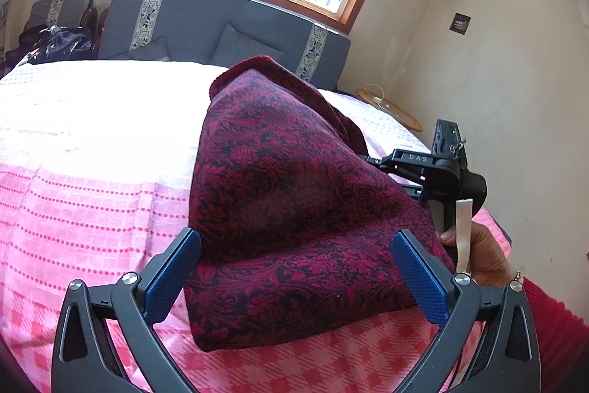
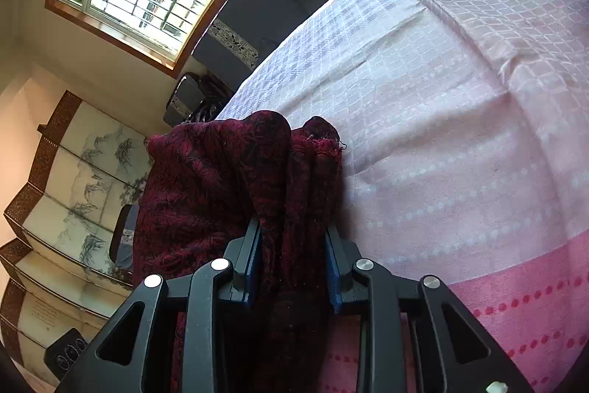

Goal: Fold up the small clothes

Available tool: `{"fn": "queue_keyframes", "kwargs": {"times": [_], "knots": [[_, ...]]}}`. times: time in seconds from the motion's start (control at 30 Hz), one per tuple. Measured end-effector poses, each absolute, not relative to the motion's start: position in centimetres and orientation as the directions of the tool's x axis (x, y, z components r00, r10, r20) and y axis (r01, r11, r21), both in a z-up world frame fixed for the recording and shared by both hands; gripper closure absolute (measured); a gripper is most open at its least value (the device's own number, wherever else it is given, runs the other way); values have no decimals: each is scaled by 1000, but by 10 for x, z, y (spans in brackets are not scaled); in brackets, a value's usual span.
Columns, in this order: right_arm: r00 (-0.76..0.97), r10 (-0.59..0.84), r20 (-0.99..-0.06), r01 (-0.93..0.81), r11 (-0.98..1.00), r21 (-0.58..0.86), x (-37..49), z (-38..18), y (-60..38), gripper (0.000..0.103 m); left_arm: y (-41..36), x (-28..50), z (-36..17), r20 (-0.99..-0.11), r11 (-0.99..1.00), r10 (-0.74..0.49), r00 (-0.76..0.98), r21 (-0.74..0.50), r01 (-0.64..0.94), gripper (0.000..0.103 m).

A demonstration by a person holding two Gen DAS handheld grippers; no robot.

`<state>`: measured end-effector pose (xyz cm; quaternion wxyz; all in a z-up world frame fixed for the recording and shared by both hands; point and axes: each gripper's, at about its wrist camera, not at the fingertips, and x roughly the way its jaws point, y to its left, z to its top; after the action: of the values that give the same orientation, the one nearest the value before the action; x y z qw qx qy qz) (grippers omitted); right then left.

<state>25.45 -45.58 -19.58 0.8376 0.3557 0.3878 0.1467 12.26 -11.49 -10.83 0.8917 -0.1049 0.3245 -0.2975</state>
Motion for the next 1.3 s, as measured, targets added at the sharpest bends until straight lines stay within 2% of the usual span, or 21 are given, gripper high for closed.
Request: {"fn": "queue_keyframes", "kwargs": {"times": [0.13, 0.27, 0.37, 0.43, 0.63, 0.73, 0.8, 0.83, 0.9, 1.0, 1.13, 1.3], "knots": [[666, 505, -550, 22, 723, 690, 250, -194, -451, 77, -88, 163, -81, -549, 799, -600, 582, -383, 463, 0], [676, 480, -559, 24, 745, 667, 247, -191, -449, 77, -76, 231, -92, -627, 748, -655, 423, -456, 483, 0], [682, 467, -563, 27, 753, 657, 246, -191, -449, 76, -70, 275, -119, -586, 624, -774, 241, -638, 451, 0], [683, 463, -565, 30, 755, 655, 247, -190, -448, 75, -72, 294, -134, -542, 548, -827, 148, -719, 429, 0], [684, 459, -568, 27, 761, 648, 248, -189, -449, 75, -98, 313, -153, -501, 437, -866, -13, -767, 470, 0], [685, 457, -568, 25, 764, 645, 247, -188, -448, 74, -118, 310, -152, -566, 480, -825, 10, -690, 542, 0], [686, 452, -570, 26, 767, 641, 247, -188, -447, 74, -122, 307, -151, -568, 501, -821, 66, -659, 560, 2], [687, 449, -571, 26, 770, 637, 247, -187, -446, 74, -122, 304, -151, -564, 512, -820, 96, -650, 562, 4], [688, 441, -576, 27, 777, 628, 246, -186, -445, 74, -122, 297, -152, -571, 542, -807, 149, -617, 570, 18], [690, 429, -583, 26, 790, 613, 246, -185, -443, 73, -123, 284, -145, -591, 585, -777, 216, -551, 596, 25], [693, 409, -594, 31, 806, 591, 247, -183, -440, 71, -132, 266, -140, -596, 627, -738, 315, -434, 647, 27], [701, 376, -606, 32, 833, 553, 246, -180, -435, 71, -137, 254, -137, -584, 639, -728, 360, -384, 667, 29]]}}
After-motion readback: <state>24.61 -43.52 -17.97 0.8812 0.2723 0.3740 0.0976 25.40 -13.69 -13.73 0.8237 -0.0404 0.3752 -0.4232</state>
